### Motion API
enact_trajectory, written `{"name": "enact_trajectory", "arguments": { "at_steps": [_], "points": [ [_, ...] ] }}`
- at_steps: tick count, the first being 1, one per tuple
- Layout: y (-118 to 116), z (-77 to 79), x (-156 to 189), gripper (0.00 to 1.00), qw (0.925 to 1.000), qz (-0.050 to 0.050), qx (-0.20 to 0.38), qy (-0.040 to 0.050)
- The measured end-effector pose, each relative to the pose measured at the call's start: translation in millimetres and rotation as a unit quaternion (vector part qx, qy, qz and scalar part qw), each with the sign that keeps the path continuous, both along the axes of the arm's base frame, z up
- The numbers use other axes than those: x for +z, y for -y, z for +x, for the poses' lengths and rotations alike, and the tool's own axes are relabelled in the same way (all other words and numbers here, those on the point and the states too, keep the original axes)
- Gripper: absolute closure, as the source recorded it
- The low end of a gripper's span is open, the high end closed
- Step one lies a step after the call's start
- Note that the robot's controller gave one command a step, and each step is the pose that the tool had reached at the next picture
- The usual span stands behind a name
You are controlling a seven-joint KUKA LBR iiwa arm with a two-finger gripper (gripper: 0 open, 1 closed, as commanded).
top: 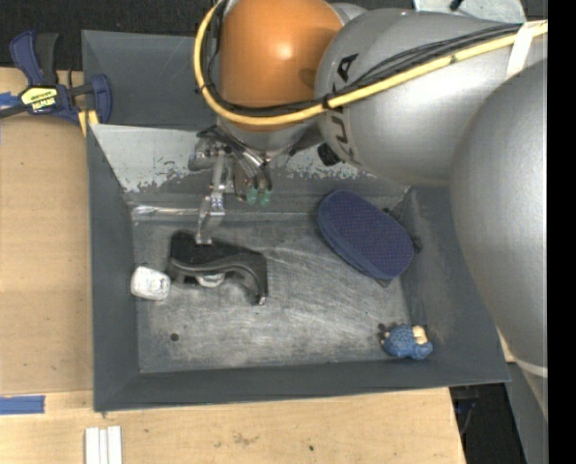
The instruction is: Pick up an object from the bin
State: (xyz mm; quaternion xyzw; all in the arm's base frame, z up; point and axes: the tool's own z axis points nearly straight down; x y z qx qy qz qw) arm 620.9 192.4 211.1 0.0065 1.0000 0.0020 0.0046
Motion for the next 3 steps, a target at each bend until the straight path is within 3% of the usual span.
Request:
{"name": "enact_trajectory", "arguments": {
  "at_steps": [1,2,3],
  "points": [
    [33.5,-19.4,-114.3,0.00,0.9968,0.000,0.080,-0.0016],
    [33.7,-22.7,-115.7,1.00,0.9968,0.000,0.079,-0.0114],
    [55.7,-53.5,48.5,1.00,0.9857,-0.003,0.168,-0.0027]
  ]
}}
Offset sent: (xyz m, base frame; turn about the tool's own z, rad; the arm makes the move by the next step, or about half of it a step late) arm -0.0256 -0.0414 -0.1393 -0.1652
